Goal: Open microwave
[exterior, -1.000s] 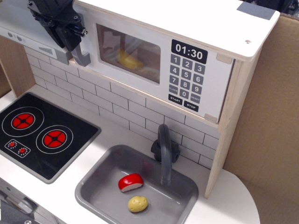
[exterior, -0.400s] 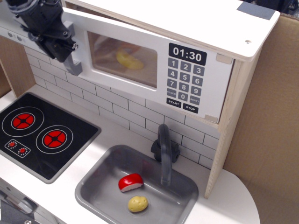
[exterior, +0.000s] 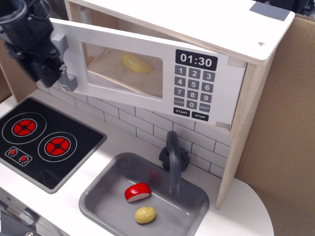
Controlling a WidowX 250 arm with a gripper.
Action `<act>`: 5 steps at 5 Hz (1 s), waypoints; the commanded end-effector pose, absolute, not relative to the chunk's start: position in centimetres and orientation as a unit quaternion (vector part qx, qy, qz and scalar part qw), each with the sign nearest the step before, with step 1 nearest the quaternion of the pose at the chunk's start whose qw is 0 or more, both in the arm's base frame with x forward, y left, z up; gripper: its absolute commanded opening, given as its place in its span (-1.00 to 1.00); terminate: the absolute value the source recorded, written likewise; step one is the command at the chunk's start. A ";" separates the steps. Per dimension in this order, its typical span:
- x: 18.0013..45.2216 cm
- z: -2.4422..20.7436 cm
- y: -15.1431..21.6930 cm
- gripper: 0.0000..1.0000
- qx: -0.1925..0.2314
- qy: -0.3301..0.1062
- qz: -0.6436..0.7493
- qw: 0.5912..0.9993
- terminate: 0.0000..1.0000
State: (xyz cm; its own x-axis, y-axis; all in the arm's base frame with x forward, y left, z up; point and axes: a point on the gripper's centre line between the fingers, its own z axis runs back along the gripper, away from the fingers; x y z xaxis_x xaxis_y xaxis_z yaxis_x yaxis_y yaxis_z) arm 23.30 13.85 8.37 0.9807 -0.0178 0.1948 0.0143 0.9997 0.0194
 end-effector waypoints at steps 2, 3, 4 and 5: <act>22.3 13.0 21.8 1.00 0.048 -0.023 0.156 0.986 -1.00; 25.1 13.8 24.4 1.00 0.048 -0.066 0.234 0.969 -1.00; 27.6 13.2 24.3 1.00 0.040 -0.078 0.247 0.965 -1.00; 28.8 12.5 22.8 1.00 0.037 -0.076 0.242 0.967 -1.00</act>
State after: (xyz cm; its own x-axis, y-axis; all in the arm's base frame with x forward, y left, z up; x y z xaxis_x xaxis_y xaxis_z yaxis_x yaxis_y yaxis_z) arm 29.26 22.72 10.42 0.8768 0.4647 0.1234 -0.4707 0.8820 0.0227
